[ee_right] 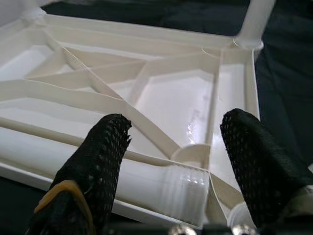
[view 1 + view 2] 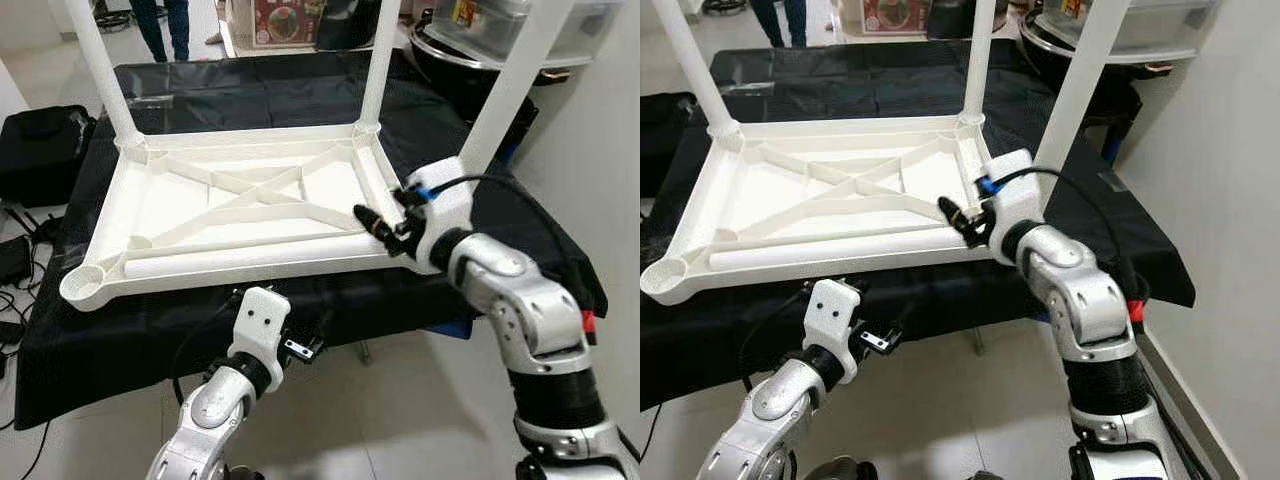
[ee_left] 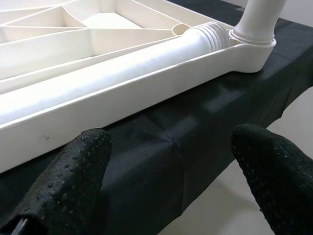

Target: Building children table

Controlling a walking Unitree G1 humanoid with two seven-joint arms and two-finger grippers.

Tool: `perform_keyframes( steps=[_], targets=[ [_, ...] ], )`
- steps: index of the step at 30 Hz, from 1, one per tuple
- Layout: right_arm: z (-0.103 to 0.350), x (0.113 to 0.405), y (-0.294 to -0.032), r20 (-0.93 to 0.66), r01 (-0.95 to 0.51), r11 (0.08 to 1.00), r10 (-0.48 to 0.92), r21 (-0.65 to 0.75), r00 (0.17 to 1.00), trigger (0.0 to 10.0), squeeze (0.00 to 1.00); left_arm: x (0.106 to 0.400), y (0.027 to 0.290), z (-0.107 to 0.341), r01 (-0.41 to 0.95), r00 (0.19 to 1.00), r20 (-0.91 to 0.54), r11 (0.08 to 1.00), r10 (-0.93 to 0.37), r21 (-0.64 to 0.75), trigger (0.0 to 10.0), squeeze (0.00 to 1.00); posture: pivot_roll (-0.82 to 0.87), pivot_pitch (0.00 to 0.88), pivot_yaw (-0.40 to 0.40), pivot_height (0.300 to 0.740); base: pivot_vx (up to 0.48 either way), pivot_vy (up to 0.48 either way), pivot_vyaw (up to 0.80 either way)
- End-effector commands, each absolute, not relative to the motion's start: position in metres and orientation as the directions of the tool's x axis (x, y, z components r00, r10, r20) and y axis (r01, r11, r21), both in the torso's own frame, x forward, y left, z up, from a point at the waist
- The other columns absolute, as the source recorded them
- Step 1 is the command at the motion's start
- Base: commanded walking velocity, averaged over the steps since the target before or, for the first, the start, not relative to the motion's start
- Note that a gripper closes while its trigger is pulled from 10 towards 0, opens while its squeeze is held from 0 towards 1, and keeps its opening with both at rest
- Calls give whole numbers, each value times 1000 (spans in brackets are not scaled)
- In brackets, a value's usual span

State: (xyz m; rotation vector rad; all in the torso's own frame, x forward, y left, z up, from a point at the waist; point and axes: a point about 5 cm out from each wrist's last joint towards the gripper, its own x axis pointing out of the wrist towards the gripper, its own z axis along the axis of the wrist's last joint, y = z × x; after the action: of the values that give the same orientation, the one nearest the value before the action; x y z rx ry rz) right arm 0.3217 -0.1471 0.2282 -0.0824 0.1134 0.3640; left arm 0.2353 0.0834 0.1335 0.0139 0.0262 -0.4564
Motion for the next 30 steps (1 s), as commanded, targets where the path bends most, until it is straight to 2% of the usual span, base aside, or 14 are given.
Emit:
perform_keyframes(
  steps=[1, 3, 8, 14, 26, 30],
  targets=[
    [224, 323, -151, -154, -335, 942, 326, -35, 933, 10000, 0, 235, 82, 130, 446, 894, -46, 895, -446, -1, 10000, 0, 80, 161, -63, 740, 0, 0, 0],
    [224, 323, -151, -154, -335, 942, 326, -35, 933, 10000, 0, 235, 82, 130, 446, 894, -46, 895, -446, -1, 10000, 0, 80, 161, -63, 740, 0, 0, 0],
    [206, 315, -153, -299, -276, 957, 291, 92, 909, 10000, 0, 237, 82, 132, 452, 891, -45, 892, -451, 5, 10000, 0, 82, 189, -52, 740, 0, 0, 0],
    [205, 312, -150, -346, -273, 952, 304, 136, 888, 10000, 0, 237, 83, 133, 455, 890, -45, 891, -454, 8, 10000, 0, 82, 194, -53, 740, 0, 0, 0],
    [213, 315, -152, -314, -255, 958, 285, 133, 906, 10000, 0, 236, 82, 134, 456, 889, -43, 890, -456, 10, 10000, 0, 85, 205, -50, 740, 0, 0, 0],
    [223, 319, -141, -277, -277, 948, 311, 155, 909, 10000, 0, 233, 81, 138, 464, 886, -23, 885, -463, 30, 10000, 0, 89, 215, -47, 740, 0, 0, 0]
  ],
)
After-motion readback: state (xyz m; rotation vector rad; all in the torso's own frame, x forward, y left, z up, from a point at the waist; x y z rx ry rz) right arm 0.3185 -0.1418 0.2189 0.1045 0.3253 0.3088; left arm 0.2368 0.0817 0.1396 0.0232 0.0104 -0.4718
